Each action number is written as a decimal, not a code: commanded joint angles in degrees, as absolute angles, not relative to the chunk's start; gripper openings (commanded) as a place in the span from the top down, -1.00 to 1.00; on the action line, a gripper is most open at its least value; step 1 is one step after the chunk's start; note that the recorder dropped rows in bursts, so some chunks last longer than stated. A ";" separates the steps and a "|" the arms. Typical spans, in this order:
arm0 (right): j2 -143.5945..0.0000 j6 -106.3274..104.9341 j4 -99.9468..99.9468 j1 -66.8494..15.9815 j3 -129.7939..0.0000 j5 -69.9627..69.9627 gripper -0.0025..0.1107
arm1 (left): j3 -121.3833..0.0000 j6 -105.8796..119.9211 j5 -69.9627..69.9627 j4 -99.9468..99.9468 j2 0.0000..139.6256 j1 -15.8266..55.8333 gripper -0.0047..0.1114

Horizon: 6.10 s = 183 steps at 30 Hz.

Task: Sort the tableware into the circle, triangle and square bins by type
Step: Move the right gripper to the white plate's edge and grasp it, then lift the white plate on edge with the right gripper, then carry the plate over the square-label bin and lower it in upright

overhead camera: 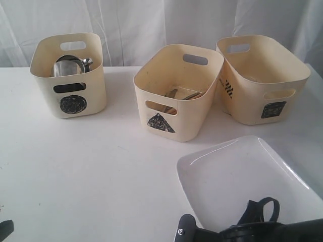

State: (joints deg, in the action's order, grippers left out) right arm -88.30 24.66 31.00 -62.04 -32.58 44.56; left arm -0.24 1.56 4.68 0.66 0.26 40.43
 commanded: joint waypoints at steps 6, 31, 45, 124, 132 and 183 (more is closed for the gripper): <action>-91.23 28.90 35.96 -62.20 -31.87 42.50 0.10 | 0.00 1.54 4.35 0.00 0.00 40.74 0.20; -70.15 27.24 18.84 -65.24 -35.53 44.49 0.96 | 0.00 1.54 4.35 0.00 0.00 40.74 0.20; -57.38 26.74 17.56 -65.24 -41.67 51.76 0.96 | 0.00 1.54 4.35 0.00 0.00 40.74 0.20; -47.00 19.42 50.38 -65.00 -68.11 60.26 0.96 | 0.00 1.54 4.35 0.00 0.00 40.74 0.20; -49.94 19.71 51.41 -65.00 -68.11 60.26 0.96 | 0.00 1.54 4.35 0.00 0.00 40.74 0.20; -87.46 -7.96 14.85 -7.86 -70.21 -2.24 0.96 | 0.00 1.54 4.35 0.00 0.00 40.74 0.20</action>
